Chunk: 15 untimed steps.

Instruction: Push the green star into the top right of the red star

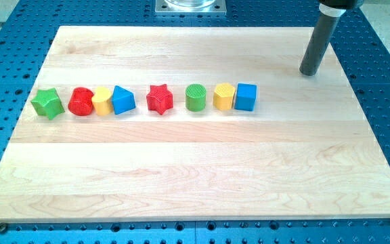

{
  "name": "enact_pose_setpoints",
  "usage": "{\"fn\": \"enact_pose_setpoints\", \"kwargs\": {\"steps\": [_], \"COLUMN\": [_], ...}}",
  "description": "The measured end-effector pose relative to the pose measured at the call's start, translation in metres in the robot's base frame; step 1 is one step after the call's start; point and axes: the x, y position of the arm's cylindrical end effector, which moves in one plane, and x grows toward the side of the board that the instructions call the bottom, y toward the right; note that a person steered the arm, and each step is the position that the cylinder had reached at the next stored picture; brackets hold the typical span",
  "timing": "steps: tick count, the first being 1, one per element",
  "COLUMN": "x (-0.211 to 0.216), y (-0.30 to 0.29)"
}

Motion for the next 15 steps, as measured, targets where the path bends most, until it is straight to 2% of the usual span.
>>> {"fn": "enact_pose_setpoints", "kwargs": {"steps": [6, 7, 8, 9, 10, 11, 12, 13, 14, 15], "x": [0.001, 0.016, 0.086, 0.147, 0.162, 0.153, 0.160, 0.176, 0.148, 0.123], "y": [0.002, 0.002, -0.045, -0.173, -0.260, -0.230, -0.270, -0.423, -0.521, -0.516]}}
